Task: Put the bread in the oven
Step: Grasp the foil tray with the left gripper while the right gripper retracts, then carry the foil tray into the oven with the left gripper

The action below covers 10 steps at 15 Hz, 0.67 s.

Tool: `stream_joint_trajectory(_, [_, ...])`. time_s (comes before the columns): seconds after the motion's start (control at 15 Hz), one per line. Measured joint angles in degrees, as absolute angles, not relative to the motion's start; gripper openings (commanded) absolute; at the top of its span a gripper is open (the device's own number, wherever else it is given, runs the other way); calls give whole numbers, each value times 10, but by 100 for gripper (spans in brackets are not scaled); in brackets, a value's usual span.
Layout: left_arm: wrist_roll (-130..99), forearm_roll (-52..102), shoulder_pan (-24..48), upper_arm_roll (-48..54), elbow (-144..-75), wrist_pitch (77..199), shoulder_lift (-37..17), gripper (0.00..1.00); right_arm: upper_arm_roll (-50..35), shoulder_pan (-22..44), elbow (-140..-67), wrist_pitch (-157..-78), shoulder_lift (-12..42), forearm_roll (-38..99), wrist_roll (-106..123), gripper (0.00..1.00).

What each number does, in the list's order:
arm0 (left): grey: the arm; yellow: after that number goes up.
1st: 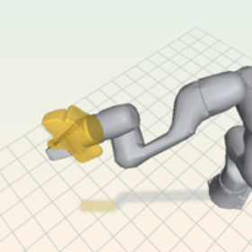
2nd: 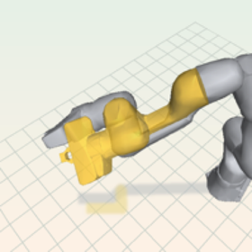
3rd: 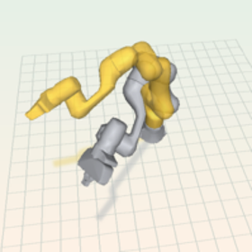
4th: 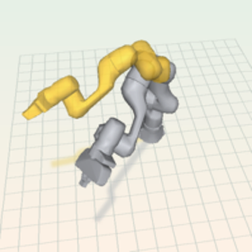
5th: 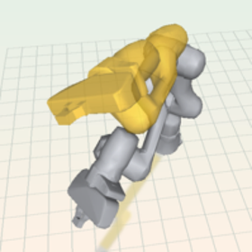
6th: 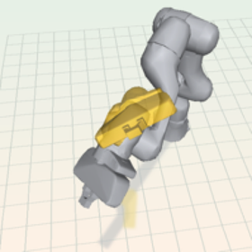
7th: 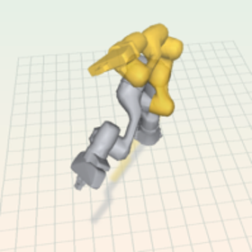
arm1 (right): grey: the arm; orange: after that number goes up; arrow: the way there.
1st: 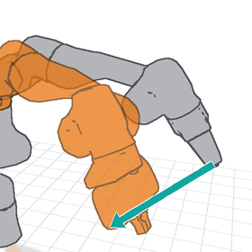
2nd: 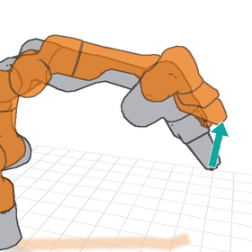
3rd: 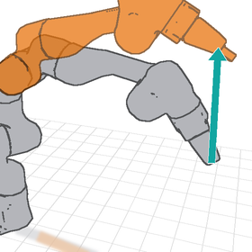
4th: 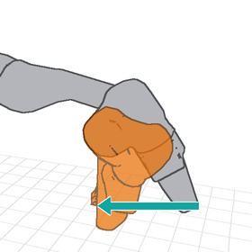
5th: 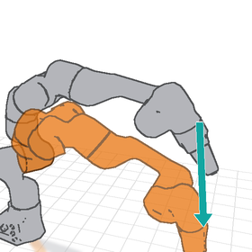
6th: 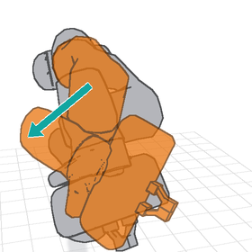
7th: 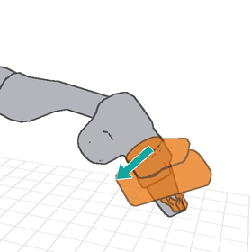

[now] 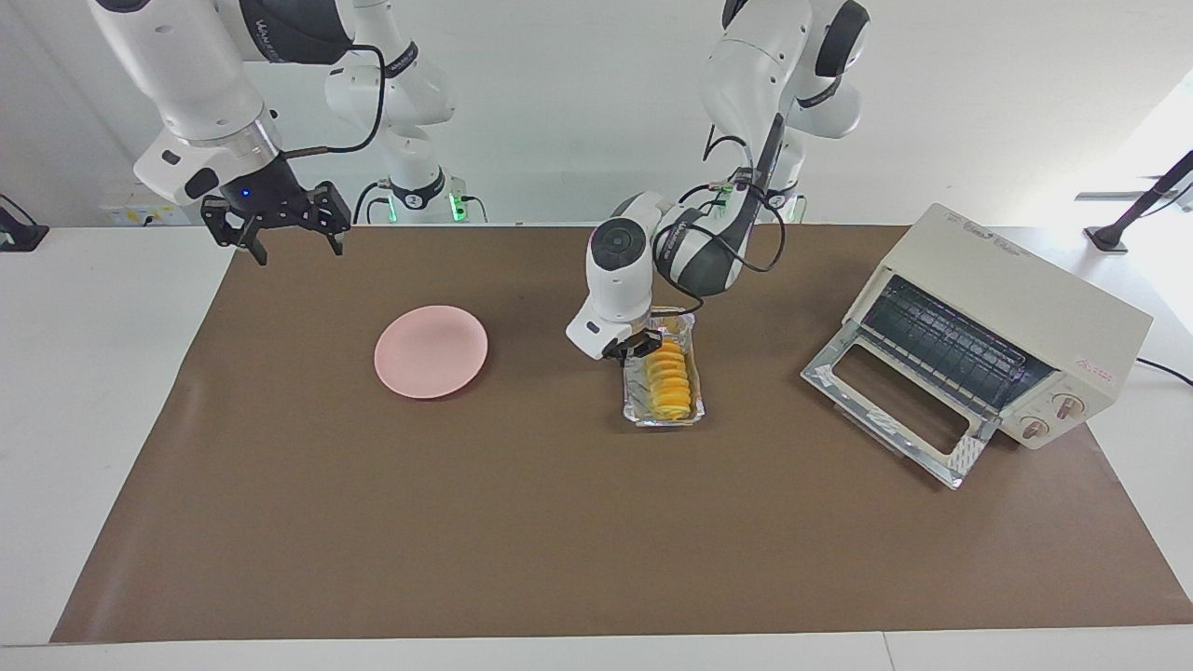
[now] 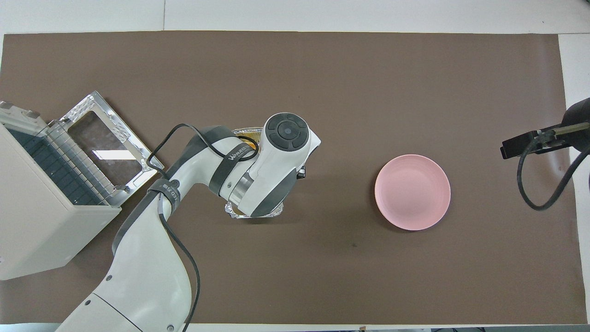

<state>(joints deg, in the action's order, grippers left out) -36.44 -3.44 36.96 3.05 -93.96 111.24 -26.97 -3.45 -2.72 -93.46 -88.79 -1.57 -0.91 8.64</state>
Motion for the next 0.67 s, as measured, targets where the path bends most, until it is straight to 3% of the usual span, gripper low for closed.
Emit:
stream_joint_trajectory(0.27, [-371,-47,365,-40,-875,1031,-264,0,-35,-27,-935,-888,-16,-9,86,100])
stream_joint_trajectory(0.67, [-371,-49,345,-188,-866,1002,-259,0,-35,-27,-935,-888,-16,7,86,100])
